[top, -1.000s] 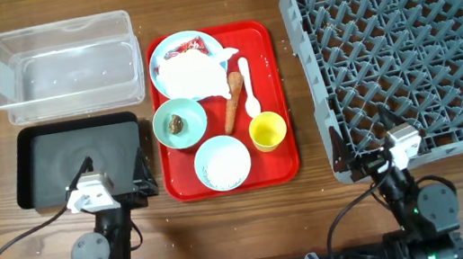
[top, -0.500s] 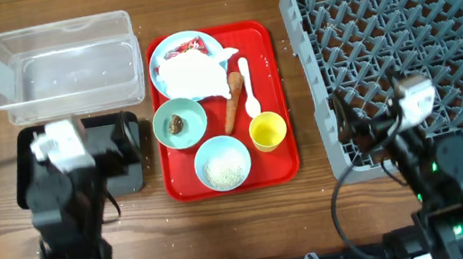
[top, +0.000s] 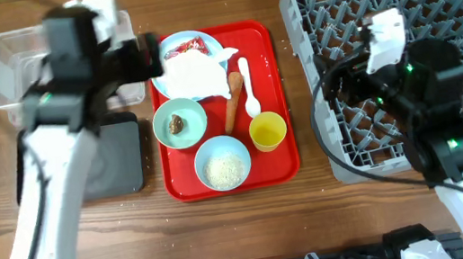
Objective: Sort waste into correct bins and load items into the dishwasher rack
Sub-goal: 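Grasp the tissue and red wrapper on the blue plate with left gripper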
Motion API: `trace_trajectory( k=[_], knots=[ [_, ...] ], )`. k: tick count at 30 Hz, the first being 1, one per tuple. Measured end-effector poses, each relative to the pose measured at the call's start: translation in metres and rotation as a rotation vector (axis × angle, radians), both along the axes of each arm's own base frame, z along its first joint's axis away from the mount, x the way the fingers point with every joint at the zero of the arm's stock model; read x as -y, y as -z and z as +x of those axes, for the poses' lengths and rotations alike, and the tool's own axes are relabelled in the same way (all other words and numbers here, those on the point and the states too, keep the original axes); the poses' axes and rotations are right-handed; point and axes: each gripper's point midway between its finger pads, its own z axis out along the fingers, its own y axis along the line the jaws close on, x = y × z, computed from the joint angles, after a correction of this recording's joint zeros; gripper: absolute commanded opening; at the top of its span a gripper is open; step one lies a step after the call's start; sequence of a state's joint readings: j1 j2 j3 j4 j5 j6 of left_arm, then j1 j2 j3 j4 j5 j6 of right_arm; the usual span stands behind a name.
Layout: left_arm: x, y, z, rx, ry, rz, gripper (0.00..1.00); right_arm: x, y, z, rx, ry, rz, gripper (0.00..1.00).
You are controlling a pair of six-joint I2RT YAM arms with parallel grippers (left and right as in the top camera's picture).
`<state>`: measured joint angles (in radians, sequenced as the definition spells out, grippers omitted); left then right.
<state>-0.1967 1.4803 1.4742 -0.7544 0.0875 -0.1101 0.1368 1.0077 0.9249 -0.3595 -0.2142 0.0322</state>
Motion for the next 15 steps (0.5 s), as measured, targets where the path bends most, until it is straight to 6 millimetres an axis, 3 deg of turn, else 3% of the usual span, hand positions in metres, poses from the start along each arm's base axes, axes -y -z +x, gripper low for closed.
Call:
trace_trajectory(
  k=[2, 5, 7, 12, 15],
  knots=[
    [0.041, 0.018, 0.006, -0.038, 0.102, -0.019, 1.00, -0.005, 0.009, 0.003, -0.032, -0.025, 0.008, 1.00],
    [0.103, 0.061, 0.008, -0.108, 0.242, -0.025, 1.00, -0.014, 0.025, 0.003, -0.094, -0.071, 0.026, 1.00],
    [0.121, 0.070, 0.018, -0.087, 0.241, -0.040, 1.00, -0.018, 0.027, 0.001, -0.104, -0.094, 0.037, 1.00],
    [0.101, 0.075, 0.053, -0.041, -0.033, -0.076, 0.96, -0.021, 0.026, 0.000, -0.105, -0.111, 0.046, 1.00],
    [0.080, 0.102, 0.068, -0.083, -0.225, -0.094, 0.96, -0.021, 0.027, -0.001, -0.110, -0.111, 0.046, 1.00]
  ],
)
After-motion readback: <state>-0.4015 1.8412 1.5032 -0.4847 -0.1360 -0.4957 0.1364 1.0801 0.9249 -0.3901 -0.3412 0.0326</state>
